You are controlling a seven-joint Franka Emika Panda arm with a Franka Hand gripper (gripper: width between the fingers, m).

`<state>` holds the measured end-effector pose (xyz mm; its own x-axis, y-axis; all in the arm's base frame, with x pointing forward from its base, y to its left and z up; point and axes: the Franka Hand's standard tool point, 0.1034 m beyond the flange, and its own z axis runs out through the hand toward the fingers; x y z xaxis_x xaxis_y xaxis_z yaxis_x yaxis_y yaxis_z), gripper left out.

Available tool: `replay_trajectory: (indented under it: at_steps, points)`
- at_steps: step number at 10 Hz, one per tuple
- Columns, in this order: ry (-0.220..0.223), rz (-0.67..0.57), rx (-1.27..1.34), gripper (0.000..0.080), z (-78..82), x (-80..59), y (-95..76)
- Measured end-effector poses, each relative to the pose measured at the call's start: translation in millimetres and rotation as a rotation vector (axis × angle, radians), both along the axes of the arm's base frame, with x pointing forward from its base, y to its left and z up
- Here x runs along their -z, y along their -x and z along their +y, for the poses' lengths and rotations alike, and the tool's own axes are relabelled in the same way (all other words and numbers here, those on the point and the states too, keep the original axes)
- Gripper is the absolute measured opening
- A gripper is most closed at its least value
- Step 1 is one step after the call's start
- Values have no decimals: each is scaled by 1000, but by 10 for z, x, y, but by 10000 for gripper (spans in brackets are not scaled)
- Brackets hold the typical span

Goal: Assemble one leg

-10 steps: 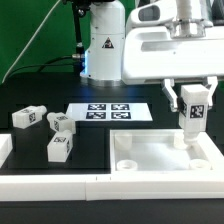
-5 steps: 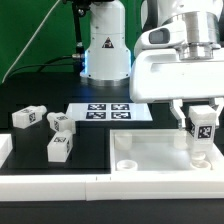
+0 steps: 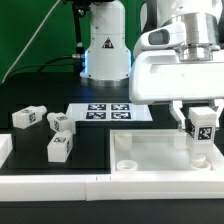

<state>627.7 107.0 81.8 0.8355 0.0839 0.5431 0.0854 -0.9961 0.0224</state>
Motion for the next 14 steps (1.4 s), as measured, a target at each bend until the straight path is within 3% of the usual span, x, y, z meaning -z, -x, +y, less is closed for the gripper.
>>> replay_trajectory:
  at_steps: [6, 14]
  points:
    - [7, -8, -14, 282, 49, 120, -12]
    - [8, -42, -5, 298, 52, 138, -19]
